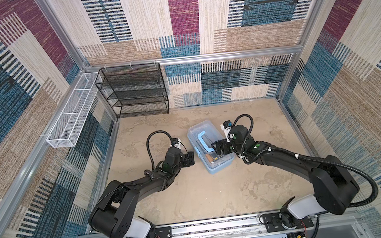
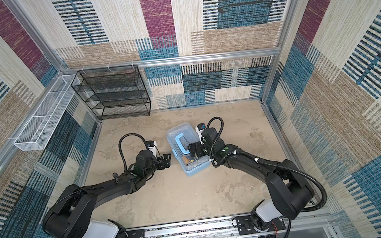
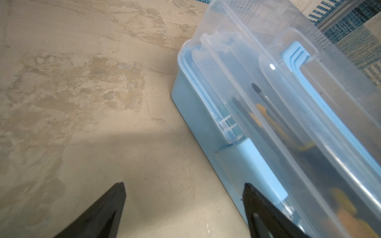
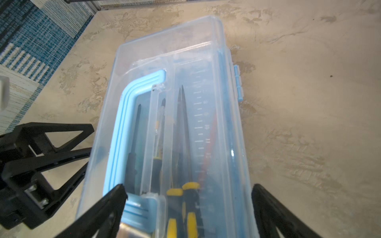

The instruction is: Pack the tool kit

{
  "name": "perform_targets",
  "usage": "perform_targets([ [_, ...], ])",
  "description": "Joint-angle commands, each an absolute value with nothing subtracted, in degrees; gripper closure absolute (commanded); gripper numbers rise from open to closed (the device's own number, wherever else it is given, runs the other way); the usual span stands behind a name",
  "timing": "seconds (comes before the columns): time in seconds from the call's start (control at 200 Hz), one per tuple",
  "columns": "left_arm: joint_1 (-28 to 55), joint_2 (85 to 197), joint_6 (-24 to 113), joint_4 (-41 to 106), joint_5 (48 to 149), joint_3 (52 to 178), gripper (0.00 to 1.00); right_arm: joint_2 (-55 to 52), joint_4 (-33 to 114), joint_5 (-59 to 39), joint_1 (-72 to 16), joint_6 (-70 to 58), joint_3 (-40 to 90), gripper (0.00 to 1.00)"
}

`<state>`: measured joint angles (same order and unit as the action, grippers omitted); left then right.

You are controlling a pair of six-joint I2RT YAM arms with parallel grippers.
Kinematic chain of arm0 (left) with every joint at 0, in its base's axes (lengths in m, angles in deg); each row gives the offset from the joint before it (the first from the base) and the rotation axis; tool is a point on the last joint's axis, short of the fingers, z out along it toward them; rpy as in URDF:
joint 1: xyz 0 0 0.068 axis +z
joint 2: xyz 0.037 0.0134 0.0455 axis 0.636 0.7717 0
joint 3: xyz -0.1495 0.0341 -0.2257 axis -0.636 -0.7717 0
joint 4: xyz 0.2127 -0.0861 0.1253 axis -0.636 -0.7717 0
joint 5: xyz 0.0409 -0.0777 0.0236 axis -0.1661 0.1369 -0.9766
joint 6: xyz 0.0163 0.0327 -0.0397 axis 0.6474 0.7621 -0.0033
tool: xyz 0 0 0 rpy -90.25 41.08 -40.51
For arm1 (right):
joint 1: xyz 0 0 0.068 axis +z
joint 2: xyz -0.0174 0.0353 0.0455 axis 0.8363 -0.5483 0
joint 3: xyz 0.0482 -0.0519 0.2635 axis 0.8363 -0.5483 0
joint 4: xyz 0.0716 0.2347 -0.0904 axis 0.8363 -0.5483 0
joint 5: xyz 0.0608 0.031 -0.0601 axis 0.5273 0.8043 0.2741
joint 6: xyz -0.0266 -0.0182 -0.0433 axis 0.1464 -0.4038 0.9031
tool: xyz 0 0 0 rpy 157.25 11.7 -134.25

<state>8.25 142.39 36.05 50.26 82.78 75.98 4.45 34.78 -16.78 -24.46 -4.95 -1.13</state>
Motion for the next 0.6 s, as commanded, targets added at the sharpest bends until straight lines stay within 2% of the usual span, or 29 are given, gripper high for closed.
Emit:
perform_targets([
  [0.0,8.4,140.6,38.0,48.2,79.5,75.3,0.05,7.7,35.6,-18.2,-24.3,-5.6,-1.6,0.0],
  [0.105,8.6,138.9,38.6,46.1,77.9,75.2,0.03,11.4,36.2,-21.3,-24.3,-4.4,-2.5,0.0],
  [0.306,8.7,134.8,39.2,43.5,73.6,74.3,0.01,20.4,42.6,-34.4,-24.9,0.4,-9.6,0.0],
  [0.456,8.8,132.4,39.6,40.7,71.6,74.6,0.01,27.6,56.4,-45.5,-27.8,6.3,-20.0,0.0],
  [0.596,8.9,128.8,40.1,40.1,70.6,73.0,0.0,31.5,73.3,-46.9,-33.9,8.9,-30.6,0.0],
])
